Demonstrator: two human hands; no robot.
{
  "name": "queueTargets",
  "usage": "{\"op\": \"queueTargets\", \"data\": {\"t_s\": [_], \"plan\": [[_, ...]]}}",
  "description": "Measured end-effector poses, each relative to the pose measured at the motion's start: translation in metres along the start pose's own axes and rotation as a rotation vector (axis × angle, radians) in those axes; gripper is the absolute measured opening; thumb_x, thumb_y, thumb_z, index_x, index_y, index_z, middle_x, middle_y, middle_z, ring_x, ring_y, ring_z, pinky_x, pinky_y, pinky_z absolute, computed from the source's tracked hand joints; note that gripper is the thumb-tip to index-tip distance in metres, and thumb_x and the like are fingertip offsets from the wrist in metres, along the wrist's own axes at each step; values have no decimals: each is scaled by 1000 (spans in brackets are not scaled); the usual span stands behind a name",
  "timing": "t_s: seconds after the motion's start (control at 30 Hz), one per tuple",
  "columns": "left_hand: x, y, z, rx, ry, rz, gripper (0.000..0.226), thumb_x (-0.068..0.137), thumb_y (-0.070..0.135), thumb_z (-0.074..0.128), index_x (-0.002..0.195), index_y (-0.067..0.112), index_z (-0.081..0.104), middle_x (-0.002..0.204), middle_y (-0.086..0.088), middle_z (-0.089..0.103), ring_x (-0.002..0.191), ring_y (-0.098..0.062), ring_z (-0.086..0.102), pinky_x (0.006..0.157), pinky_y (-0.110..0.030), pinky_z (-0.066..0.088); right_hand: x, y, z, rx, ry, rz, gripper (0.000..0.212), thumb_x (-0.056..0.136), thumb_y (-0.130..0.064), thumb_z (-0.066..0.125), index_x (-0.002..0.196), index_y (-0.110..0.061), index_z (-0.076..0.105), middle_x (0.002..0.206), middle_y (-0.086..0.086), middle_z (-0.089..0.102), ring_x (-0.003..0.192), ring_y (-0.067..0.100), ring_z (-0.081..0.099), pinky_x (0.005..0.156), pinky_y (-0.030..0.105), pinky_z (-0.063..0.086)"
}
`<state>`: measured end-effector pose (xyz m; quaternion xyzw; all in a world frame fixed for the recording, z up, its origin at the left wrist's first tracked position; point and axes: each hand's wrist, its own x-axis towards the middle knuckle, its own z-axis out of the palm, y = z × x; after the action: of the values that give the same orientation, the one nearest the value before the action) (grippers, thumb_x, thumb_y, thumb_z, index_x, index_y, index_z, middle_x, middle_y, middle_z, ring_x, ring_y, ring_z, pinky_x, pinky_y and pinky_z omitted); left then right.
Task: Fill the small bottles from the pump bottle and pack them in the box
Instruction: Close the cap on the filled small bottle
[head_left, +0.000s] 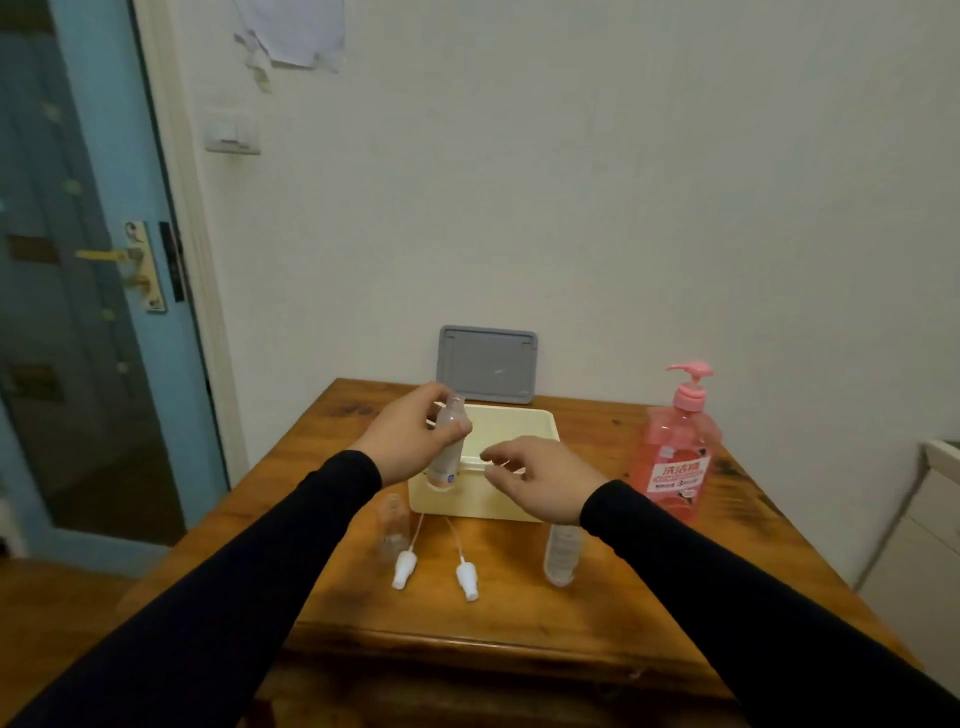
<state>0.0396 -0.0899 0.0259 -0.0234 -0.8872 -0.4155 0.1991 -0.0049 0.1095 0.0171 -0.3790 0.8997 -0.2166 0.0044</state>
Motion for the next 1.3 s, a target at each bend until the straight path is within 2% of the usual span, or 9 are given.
{"op": "queueTargets", "data": {"t_s": [0.2, 0.37, 0.53, 0.67, 0.8, 0.97, 1.1, 1.2, 1.3], "plan": [[-11, -10, 2, 9, -21, -33, 31, 86, 44, 62, 112, 35, 49, 104, 13, 58, 90, -1, 56, 66, -17, 48, -3, 7, 47, -161, -220, -60, 42, 95, -29, 51, 137, -31, 48, 136, -1, 50, 120, 17, 48, 102, 30, 37], [-14, -18, 3, 15, -31, -67, 31, 87, 43, 62, 113, 36, 47, 104, 14, 55, 86, 0, 54, 62, -13, 45, -3, 13, 73, -323, -330, -210, 44, 96, -22, 51, 138, -31, 46, 142, 0, 41, 123, 21, 45, 101, 30, 39], [-14, -24, 4, 8, -40, -82, 31, 86, 44, 62, 112, 37, 46, 105, 13, 55, 86, -2, 55, 60, -12, 45, -5, 16, 85, -392, -326, -348, 41, 94, -15, 54, 131, -32, 53, 139, -2, 43, 123, 20, 43, 96, 31, 42], [-15, -27, 6, 9, -48, -86, 32, 86, 45, 62, 113, 38, 45, 104, 15, 54, 86, -2, 55, 60, -13, 46, -4, 15, 87, -396, -318, -405, 35, 94, -14, 55, 127, -25, 59, 136, -2, 48, 122, 19, 45, 93, 28, 39], [-15, -27, 7, -2, -52, -88, 31, 86, 46, 62, 112, 38, 47, 102, 16, 55, 86, -1, 56, 60, -13, 46, -4, 14, 88, -390, -322, -429, 34, 94, -12, 54, 127, -21, 59, 134, 0, 53, 121, 20, 47, 96, 32, 41], [-16, -27, 8, 6, -56, -90, 31, 86, 46, 62, 111, 39, 46, 98, 19, 53, 84, -1, 56, 59, -12, 45, -6, 14, 90, -394, -290, -460, 31, 95, -16, 55, 125, -20, 59, 129, 2, 57, 117, 21, 51, 94, 35, 45], [-15, -27, 8, -4, -50, -84, 30, 86, 45, 62, 111, 40, 46, 99, 19, 53, 85, 1, 55, 59, -11, 44, -5, 16, 80, -303, -193, -426, 29, 98, -25, 49, 125, -21, 57, 126, 1, 58, 114, 19, 52, 94, 35, 45], [-13, -27, 7, -18, -45, -80, 31, 86, 44, 62, 111, 40, 46, 101, 17, 55, 86, -1, 56, 61, -12, 44, -2, 10, 62, -186, -78, -358, 33, 99, -31, 46, 129, -22, 54, 127, -2, 59, 115, 14, 52, 94, 28, 42], [-11, -27, 8, -25, -35, -72, 32, 86, 44, 62, 113, 39, 46, 103, 14, 55, 87, -2, 56, 61, -13, 45, -2, 3, 37, -23, 85, -232, 35, 97, -40, 48, 128, -25, 54, 124, -7, 61, 105, 5, 53, 85, 15, 39]]}}
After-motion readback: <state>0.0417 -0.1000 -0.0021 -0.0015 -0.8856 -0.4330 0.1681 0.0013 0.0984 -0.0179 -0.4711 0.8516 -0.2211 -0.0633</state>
